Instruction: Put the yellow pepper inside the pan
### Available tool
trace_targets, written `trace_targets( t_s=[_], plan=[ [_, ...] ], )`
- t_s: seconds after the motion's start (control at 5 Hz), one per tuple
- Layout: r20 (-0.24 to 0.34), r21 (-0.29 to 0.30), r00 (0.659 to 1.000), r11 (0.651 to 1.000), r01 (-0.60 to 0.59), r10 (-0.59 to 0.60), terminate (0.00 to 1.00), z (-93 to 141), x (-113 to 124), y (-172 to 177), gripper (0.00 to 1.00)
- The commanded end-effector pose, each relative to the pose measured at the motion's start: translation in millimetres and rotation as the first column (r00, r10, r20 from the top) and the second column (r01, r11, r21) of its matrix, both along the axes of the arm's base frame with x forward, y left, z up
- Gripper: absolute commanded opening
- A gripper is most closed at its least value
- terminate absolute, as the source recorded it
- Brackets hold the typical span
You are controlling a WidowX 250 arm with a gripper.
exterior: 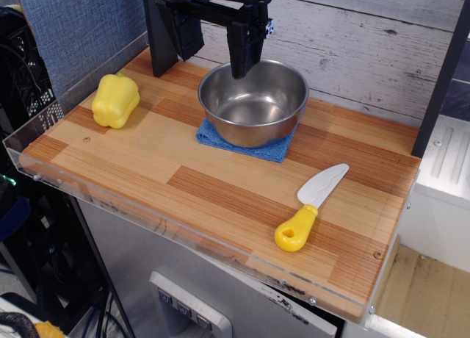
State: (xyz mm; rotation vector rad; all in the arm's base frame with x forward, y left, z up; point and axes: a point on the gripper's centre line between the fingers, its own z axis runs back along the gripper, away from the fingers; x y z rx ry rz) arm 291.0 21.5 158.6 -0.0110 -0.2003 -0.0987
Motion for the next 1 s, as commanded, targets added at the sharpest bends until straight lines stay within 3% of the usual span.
trace_targets(
  t_s=[0.0, 0.2, 0.4, 0.8],
  plan=[
    [0.000, 0.000, 1.000, 1.000, 0.000, 0.000, 0.00, 0, 0, 0, 1.00],
    [0.021, 0.019, 1.000, 1.000, -0.008, 0.007, 0.00, -2, 7, 16, 1.00],
    [0.022, 0.048, 0.999, 0.998, -0.028, 0.027, 0.00, -3, 20, 59, 1.00],
    [-0.054, 0.031, 0.993, 0.994, -0.107, 0.109, 0.00, -31, 26, 145, 1.00]
  ],
)
